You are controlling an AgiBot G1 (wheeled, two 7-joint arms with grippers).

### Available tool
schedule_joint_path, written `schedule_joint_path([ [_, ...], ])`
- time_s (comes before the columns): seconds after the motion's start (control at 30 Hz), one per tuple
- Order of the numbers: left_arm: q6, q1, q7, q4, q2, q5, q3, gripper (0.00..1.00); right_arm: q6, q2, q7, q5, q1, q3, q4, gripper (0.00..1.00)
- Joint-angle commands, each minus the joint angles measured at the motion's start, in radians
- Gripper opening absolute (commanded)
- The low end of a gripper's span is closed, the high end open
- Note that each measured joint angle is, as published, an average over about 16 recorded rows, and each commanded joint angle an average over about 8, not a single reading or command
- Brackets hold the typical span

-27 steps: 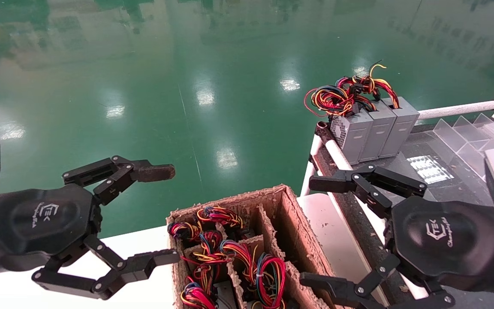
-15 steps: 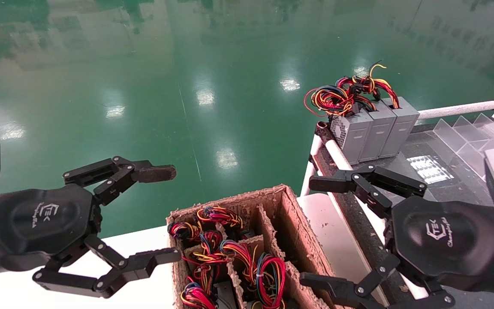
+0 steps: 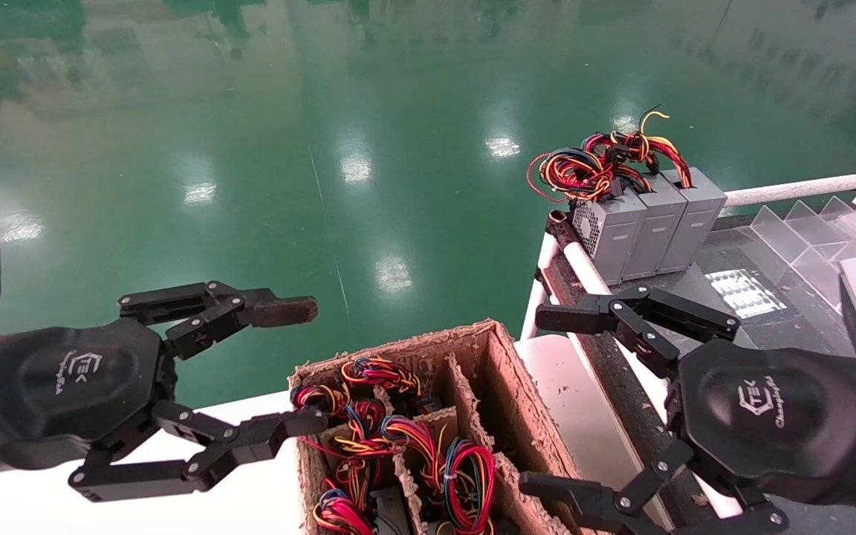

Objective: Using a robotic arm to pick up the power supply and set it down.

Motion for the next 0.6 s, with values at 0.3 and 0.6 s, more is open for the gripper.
schedule_joint_path([
  [0.3, 0.000, 0.000, 0.000, 0.000, 0.000, 0.000, 0.000, 0.00, 0.000, 0.000, 0.000, 0.000, 0.000, 0.000, 0.000, 1.00],
  [0.6, 0.000, 0.000, 0.000, 0.000, 0.000, 0.000, 0.000, 0.00, 0.000, 0.000, 0.000, 0.000, 0.000, 0.000, 0.000, 1.00],
])
